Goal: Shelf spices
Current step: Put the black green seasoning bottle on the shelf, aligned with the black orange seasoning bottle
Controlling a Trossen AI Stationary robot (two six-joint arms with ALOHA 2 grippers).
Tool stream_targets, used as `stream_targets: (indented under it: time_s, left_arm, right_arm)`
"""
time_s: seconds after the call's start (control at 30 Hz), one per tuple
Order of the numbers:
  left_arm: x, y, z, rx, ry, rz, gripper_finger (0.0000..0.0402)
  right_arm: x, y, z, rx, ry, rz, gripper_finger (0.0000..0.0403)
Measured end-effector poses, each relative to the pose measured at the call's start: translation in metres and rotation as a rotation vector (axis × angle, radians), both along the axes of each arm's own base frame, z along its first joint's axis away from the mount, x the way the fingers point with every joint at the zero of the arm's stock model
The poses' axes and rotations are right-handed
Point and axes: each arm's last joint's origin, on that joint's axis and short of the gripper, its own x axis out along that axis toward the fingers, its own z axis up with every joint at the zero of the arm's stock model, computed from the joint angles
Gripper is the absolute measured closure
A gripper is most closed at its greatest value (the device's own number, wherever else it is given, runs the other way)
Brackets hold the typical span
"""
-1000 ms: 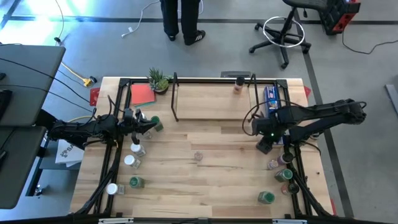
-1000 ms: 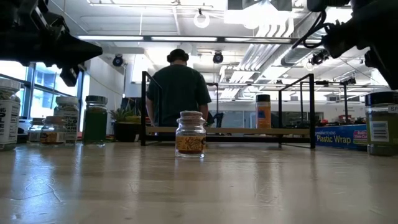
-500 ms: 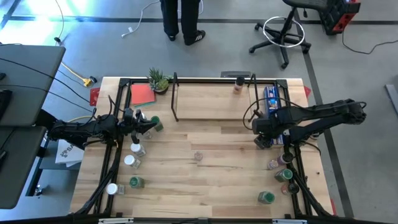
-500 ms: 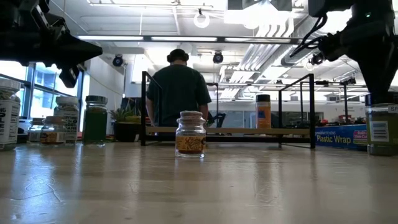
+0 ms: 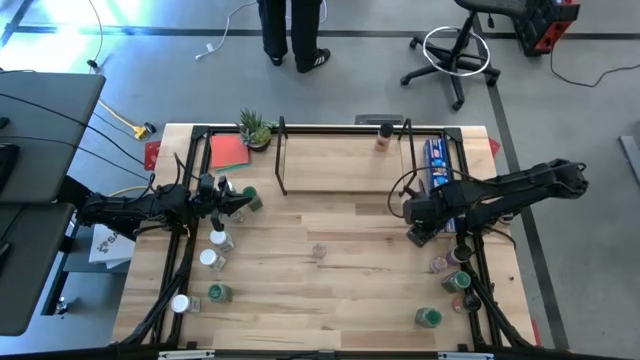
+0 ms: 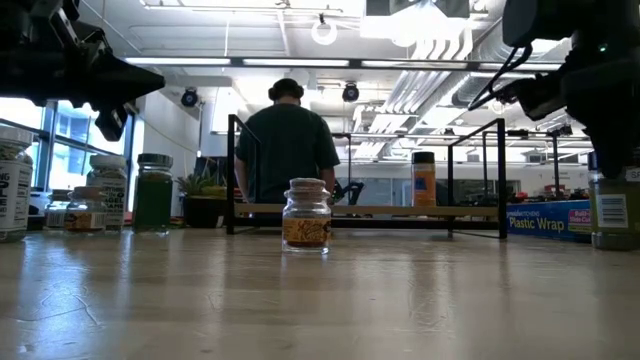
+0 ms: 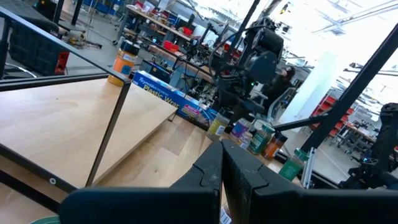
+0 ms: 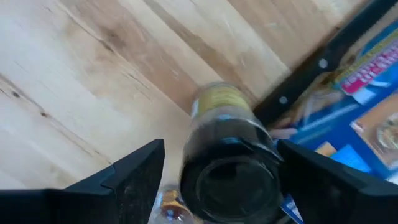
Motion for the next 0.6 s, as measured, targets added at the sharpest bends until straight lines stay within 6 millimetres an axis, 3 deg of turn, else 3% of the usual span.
stream_targets:
  time_s: [0.17,0.33,0.4,0.5,0.6]
  left_arm:
    - [0.000,0.000,0.000,-0.001,-0.001,0.000,0.0400]
    - [0.000,0.000,0.000,-0.001,-0.001,0.000,0.0400]
    - [0.000,0.000,0.000,-0.001,-0.001,0.000,0.0400]
    - [0.000,0.000,0.000,-0.001,-0.002,0.000,0.0400]
    - [0.000,0.000,0.001,-0.001,-0.009,0.000,0.0400]
  right_arm:
    - [0.002,0.000,-0.001,-0.009,-0.023,-0.003,0.0136]
    - [0.002,0.000,0.000,-0.003,-0.021,0.000,0.0212]
    - [0.003,0.001,0.002,0.003,-0.029,0.026,0.0214]
    - [0.009,0.004,0.017,0.013,-0.071,0.072,0.0214]
    - [0.021,0.004,0.055,0.031,-0.196,0.063,0.0214]
